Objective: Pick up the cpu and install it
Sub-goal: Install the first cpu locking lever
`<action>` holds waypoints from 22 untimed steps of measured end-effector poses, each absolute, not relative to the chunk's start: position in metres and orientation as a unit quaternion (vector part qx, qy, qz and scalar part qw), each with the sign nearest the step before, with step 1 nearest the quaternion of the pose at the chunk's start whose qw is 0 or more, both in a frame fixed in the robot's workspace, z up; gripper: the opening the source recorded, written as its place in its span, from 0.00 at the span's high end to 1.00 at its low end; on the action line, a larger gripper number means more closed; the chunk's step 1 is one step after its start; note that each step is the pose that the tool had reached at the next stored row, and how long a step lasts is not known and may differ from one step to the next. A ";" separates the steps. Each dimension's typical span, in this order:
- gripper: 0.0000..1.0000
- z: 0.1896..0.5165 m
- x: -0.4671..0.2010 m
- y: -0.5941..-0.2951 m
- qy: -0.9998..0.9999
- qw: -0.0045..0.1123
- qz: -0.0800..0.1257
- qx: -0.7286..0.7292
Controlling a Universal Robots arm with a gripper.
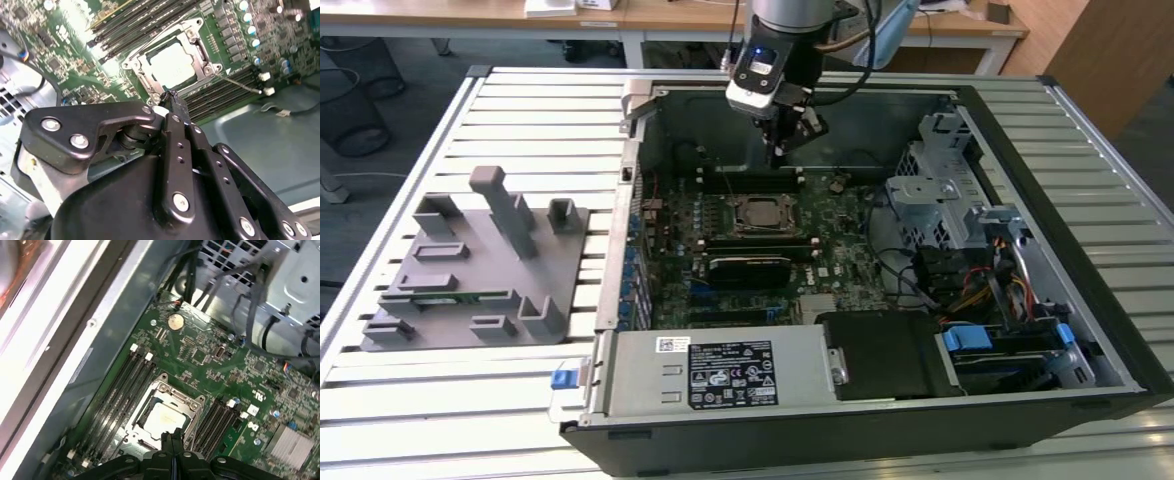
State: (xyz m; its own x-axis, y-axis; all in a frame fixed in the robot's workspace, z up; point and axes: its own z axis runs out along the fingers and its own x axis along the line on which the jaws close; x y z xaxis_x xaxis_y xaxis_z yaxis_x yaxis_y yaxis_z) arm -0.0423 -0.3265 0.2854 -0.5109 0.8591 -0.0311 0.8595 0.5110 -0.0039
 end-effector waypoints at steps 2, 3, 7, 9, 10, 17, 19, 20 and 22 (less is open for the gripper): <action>0.89 0.285 -0.042 -0.326 0.878 0.013 -0.009 0.479; 0.89 0.285 -0.042 -0.326 0.882 0.013 -0.009 0.472; 0.89 0.285 -0.042 -0.326 0.897 0.013 -0.009 0.442; 0.89 0.284 -0.042 -0.326 0.905 0.013 -0.008 0.426; 0.89 0.284 -0.042 -0.326 0.908 0.013 -0.008 0.418; 0.89 0.284 -0.042 -0.326 0.933 0.014 -0.007 0.359; 0.89 0.283 -0.042 -0.326 0.940 0.014 -0.007 0.342; 0.89 0.283 -0.042 -0.326 0.943 0.014 -0.007 0.333; 0.89 0.283 -0.042 -0.326 0.949 0.014 -0.007 0.316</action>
